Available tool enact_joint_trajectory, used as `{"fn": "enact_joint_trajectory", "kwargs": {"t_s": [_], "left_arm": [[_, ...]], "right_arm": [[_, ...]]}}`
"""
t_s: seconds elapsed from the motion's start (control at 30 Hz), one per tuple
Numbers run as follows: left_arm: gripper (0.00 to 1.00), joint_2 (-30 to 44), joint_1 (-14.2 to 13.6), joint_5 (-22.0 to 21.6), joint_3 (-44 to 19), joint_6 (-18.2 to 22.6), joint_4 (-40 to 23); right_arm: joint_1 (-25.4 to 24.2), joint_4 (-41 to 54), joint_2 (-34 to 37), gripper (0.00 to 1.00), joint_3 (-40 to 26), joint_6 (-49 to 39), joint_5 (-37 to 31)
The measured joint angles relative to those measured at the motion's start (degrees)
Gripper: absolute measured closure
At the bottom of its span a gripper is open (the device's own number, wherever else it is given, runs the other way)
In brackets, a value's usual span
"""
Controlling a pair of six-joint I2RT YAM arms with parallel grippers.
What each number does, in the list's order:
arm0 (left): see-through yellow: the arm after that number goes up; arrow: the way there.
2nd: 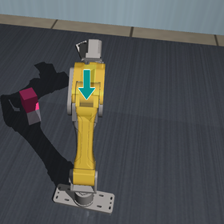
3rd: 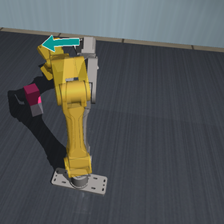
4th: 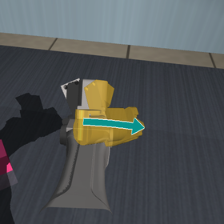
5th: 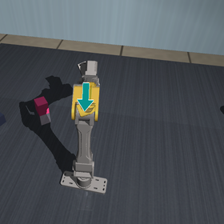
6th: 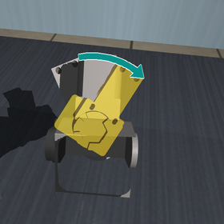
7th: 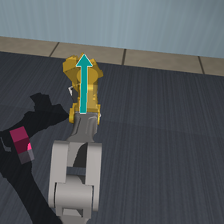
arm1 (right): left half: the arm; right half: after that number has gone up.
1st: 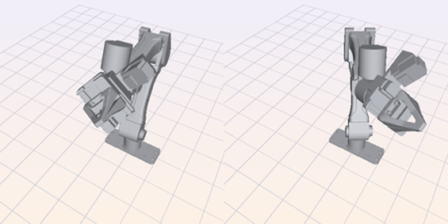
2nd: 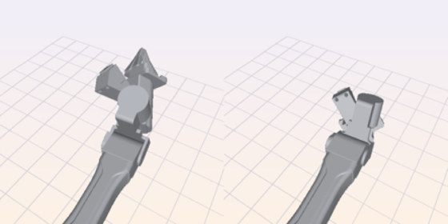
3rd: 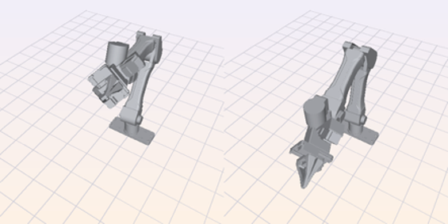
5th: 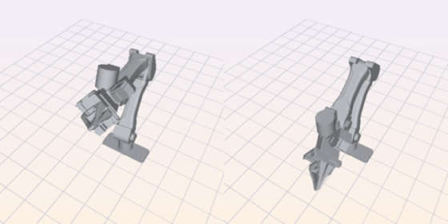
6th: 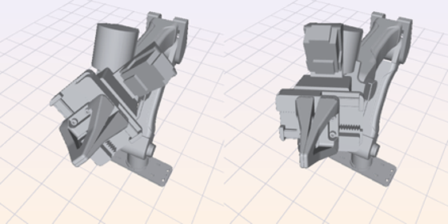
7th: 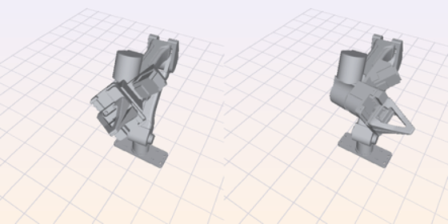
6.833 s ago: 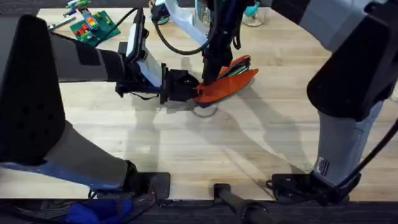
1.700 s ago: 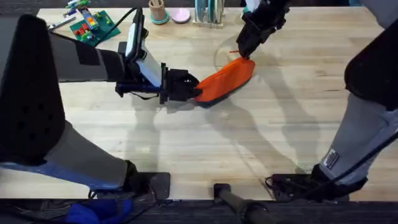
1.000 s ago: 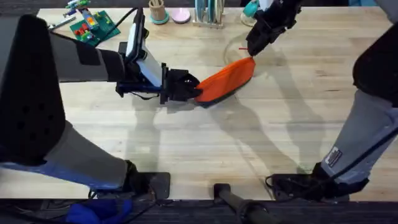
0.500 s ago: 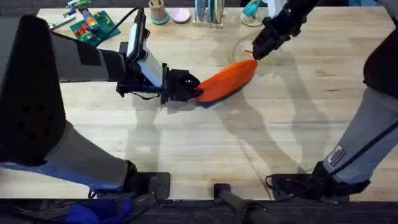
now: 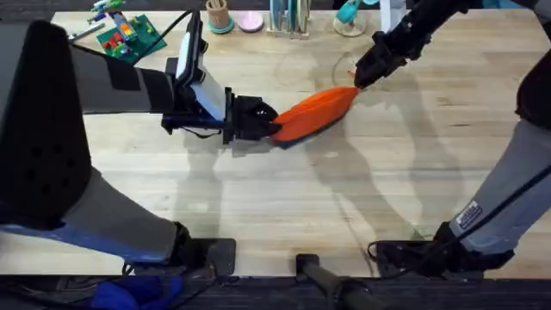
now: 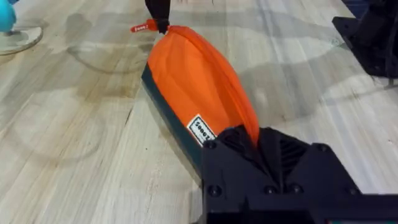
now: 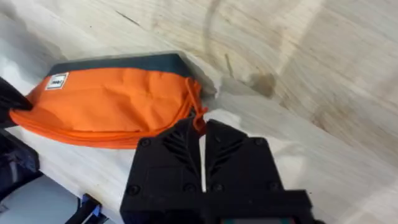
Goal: Unzip the bag, pick up the pens from the table one at a time and place them inside, then zip the bag closed.
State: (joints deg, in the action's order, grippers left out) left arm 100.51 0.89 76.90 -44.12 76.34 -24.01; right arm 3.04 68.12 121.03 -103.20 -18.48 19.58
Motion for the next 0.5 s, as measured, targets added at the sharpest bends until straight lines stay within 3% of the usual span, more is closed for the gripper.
{"fn": "enact_joint_trajectory", "kwargs": {"t_s": [0.5], "left_arm": [[0.961,0.0,0.0,-0.1,0.0,0.0,0.0]], "right_arm": [[-1.7,-0.6,0.0,0.965,0.1,-0.7,-0.5]]}}
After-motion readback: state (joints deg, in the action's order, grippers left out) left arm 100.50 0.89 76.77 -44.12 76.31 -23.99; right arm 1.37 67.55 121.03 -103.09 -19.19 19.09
